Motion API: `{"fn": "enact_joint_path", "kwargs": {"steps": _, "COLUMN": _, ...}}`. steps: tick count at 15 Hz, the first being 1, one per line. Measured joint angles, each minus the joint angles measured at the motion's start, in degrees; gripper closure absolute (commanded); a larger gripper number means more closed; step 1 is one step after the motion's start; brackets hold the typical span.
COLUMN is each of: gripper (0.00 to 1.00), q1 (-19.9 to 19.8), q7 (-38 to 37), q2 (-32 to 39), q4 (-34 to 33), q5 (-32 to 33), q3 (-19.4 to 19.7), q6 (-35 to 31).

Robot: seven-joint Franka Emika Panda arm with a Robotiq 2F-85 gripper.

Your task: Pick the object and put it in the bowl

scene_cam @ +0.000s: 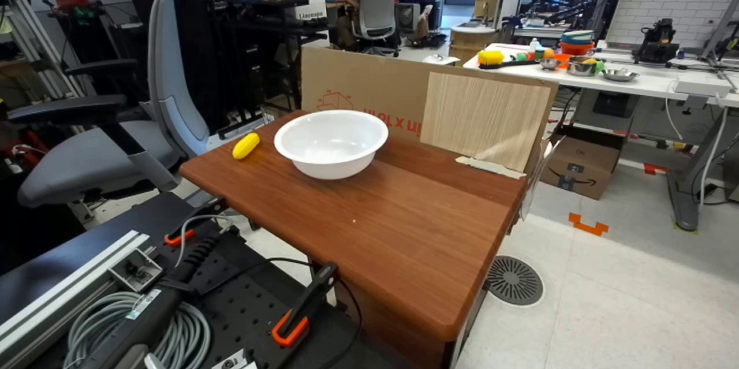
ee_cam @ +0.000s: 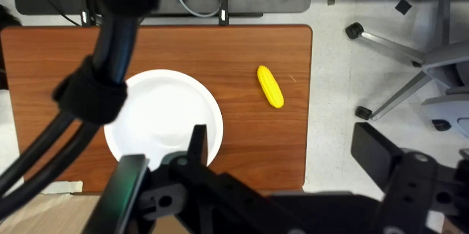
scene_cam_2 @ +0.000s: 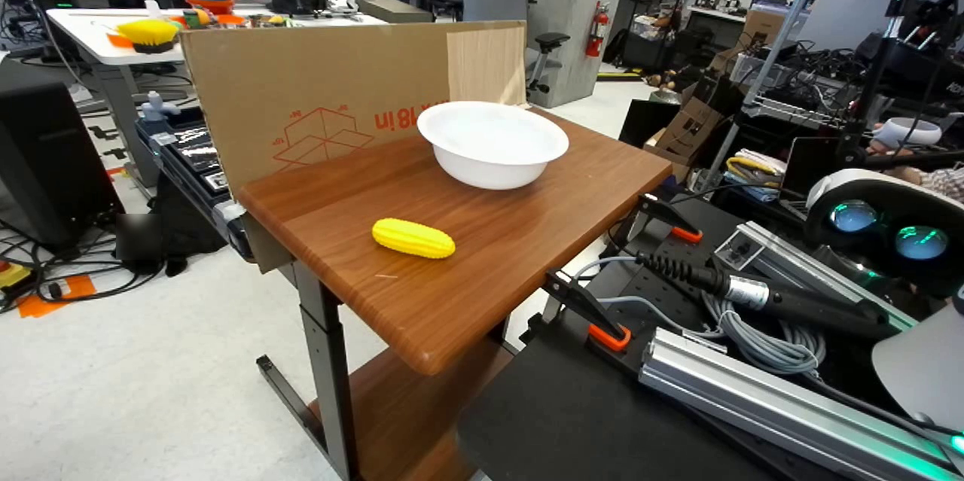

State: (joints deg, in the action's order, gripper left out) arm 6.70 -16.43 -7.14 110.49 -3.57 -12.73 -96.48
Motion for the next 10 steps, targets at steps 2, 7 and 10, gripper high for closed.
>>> {"fn": "enact_joint_path", "kwargs": {"steps": 2, "gripper": 0.0, "q1": 0.7, "q7": -1.8, "q2": 3.4, "q4": 0.0, "q5": 0.1, "q3": -0.6, "q6": -5.8}}
{"fn": "enact_joint_path", "kwargs": {"steps": 7, "gripper": 0.0, "q1": 3.5, "q7": -5.3, "q2": 13.3, "q4": -0.4, "q5": 0.1, "q3": -0.8, "q6": -15.3}}
{"fn": "enact_joint_path", "kwargs": {"steps": 10, "gripper": 0.0, "q1": 5.5, "q7": -6.8, "q2": 19.6, "q4": -1.6, "q5": 0.2, "q3": -0.7, "q6": -17.4}}
